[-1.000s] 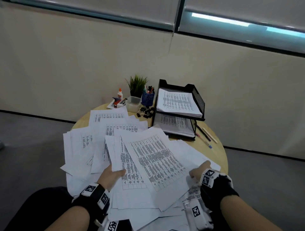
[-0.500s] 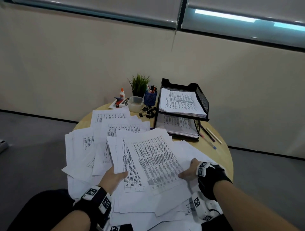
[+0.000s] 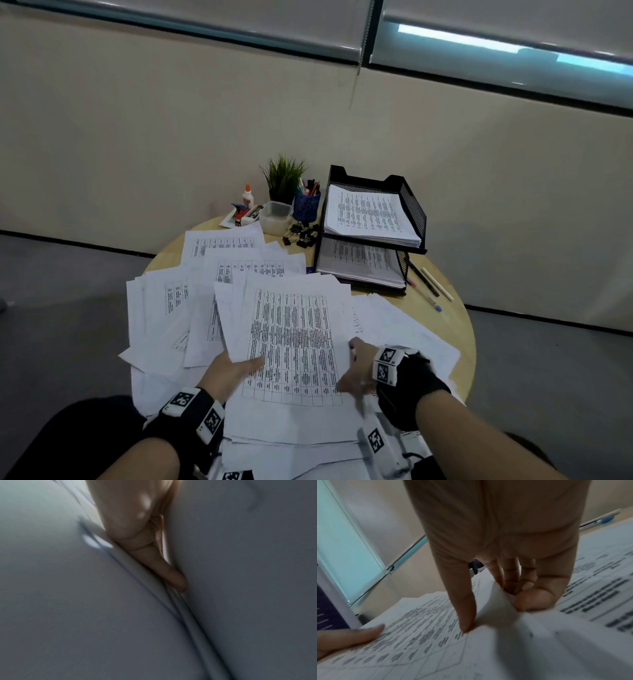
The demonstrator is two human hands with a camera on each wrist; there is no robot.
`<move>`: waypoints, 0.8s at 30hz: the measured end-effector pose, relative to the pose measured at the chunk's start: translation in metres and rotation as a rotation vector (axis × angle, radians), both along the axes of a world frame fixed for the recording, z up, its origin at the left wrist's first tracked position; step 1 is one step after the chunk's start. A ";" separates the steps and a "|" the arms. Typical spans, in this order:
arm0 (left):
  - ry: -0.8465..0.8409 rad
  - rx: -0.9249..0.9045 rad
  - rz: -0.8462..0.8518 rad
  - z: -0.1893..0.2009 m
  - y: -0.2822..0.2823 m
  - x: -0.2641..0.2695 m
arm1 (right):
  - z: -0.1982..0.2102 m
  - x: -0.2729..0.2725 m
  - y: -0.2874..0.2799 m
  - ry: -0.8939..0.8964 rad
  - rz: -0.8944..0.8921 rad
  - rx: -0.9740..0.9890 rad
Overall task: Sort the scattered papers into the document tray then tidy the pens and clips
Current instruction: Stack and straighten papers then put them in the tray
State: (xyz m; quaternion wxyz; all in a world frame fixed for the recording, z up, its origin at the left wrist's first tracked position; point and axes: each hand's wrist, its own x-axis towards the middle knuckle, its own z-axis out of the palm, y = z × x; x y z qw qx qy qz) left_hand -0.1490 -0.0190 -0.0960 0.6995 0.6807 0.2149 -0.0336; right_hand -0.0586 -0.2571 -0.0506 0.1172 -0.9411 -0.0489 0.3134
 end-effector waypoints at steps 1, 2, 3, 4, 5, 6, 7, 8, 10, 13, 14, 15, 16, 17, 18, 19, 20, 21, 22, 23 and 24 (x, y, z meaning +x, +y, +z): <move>0.005 0.021 -0.019 0.000 0.002 0.000 | -0.002 0.000 0.000 0.000 -0.016 0.030; 0.007 0.036 -0.033 0.000 0.003 -0.001 | -0.001 0.000 -0.002 0.023 -0.056 0.084; 0.002 0.043 -0.040 0.000 0.003 -0.002 | -0.001 0.002 -0.006 0.046 -0.104 0.147; -0.010 0.046 -0.036 0.002 0.003 -0.002 | 0.002 0.003 -0.010 0.053 -0.157 0.200; -0.023 0.043 -0.031 0.004 0.002 -0.004 | 0.003 0.007 -0.015 0.038 -0.206 0.228; -0.040 0.037 -0.023 0.006 0.002 -0.004 | 0.006 0.008 -0.020 0.009 -0.239 0.240; -0.055 0.021 -0.020 0.008 0.001 -0.004 | 0.010 0.008 -0.025 -0.018 -0.258 0.258; -0.069 -0.003 -0.022 0.011 0.001 -0.004 | 0.014 0.007 -0.029 -0.027 -0.285 0.293; -0.099 -0.056 -0.035 0.016 0.000 -0.004 | 0.019 0.002 -0.034 -0.030 -0.322 0.428; -0.151 -0.150 -0.069 0.029 -0.001 -0.004 | 0.025 -0.010 -0.042 0.052 -0.391 0.772; -0.175 -0.183 -0.091 0.034 -0.002 -0.004 | 0.027 -0.015 -0.045 0.095 -0.410 0.873; -0.195 -0.210 -0.117 0.039 -0.002 -0.004 | 0.029 -0.017 -0.049 0.136 -0.429 0.964; -0.207 -0.201 -0.153 0.045 -0.002 -0.003 | 0.031 -0.019 -0.052 0.184 -0.437 1.058; -0.221 -0.167 -0.193 0.051 -0.002 -0.003 | 0.033 -0.020 -0.054 0.227 -0.447 1.150; -0.237 -0.120 -0.231 0.059 -0.004 -0.003 | 0.033 -0.018 -0.056 0.250 -0.469 1.229; -0.245 -0.078 -0.266 0.067 -0.005 -0.002 | 0.037 -0.018 -0.057 0.260 -0.482 1.290; -0.250 -0.046 -0.290 0.076 -0.007 -0.001 | 0.041 -0.016 -0.057 0.238 -0.490 1.329; -0.256 -0.030 -0.304 0.086 -0.008 0.001 | 0.047 -0.015 -0.056 0.194 -0.492 1.353; -0.266 -0.031 -0.317 0.097 -0.008 0.004 | 0.055 -0.014 -0.054 0.144 -0.485 1.376; -0.280 -0.042 -0.323 0.109 -0.008 0.009 | 0.066 -0.013 -0.051 0.101 -0.471 1.405; -0.298 -0.054 -0.326 0.123 -0.009 0.013 | 0.078 -0.013 -0.049 0.055 -0.460 1.432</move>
